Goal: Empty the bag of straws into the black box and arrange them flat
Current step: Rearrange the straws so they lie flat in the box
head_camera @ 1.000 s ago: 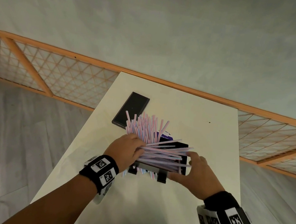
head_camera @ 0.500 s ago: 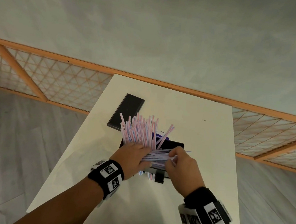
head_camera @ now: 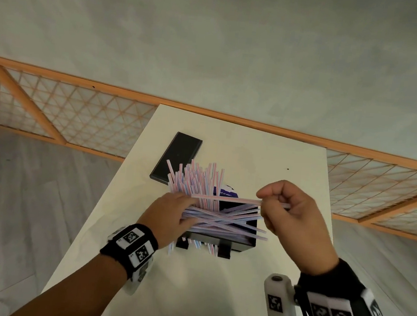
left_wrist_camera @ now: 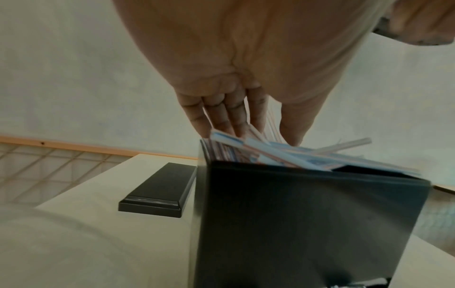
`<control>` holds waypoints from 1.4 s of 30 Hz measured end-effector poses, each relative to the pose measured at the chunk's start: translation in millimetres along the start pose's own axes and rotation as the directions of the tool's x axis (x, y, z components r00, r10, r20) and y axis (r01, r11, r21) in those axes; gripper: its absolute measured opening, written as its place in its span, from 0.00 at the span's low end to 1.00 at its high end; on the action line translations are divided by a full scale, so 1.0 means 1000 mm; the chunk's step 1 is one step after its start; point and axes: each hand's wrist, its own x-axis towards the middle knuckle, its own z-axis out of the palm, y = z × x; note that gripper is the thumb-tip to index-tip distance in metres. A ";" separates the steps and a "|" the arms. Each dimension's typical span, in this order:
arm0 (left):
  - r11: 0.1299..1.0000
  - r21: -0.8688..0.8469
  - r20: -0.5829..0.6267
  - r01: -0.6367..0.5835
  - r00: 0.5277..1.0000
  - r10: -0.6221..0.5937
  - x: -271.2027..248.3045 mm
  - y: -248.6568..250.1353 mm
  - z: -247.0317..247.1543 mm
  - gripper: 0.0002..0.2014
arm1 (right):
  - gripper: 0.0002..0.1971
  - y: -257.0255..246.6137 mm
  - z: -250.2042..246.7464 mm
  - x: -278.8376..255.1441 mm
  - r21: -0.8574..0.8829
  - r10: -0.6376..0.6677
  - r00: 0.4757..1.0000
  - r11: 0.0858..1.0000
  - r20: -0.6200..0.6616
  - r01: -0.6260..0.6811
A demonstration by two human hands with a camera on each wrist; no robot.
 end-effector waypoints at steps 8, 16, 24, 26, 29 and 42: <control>0.982 -0.037 -0.036 0.186 0.982 -0.187 -0.020 -0.016 -0.018 0.26 | 0.08 0.116 0.003 0.023 -0.652 0.035 0.985 0.754 0.169 0.085; 0.967 -0.127 -0.009 0.223 0.974 -0.226 -0.028 -0.011 -0.011 0.19 | 0.25 0.114 0.029 0.030 -0.770 -0.211 0.885 0.436 0.416 0.466; 0.965 -0.133 -0.021 0.227 0.973 -0.232 -0.028 -0.010 0.005 0.21 | 0.13 0.121 0.058 0.045 -0.846 0.055 0.869 0.268 0.491 0.461; 0.962 -0.151 -0.014 0.228 0.972 -0.233 -0.026 -0.008 0.007 0.21 | 0.12 0.121 0.066 0.042 -0.852 0.116 0.868 0.290 0.484 0.436; 0.958 -0.159 -0.011 0.239 0.970 -0.243 -0.024 -0.003 0.011 0.20 | 0.17 0.127 0.079 0.038 -0.816 0.111 0.853 0.377 0.509 0.438; 0.963 -0.148 -0.096 0.225 0.966 -0.241 -0.027 -0.003 0.009 0.29 | 0.20 0.122 0.076 0.052 -0.648 -0.210 0.780 0.453 0.589 0.612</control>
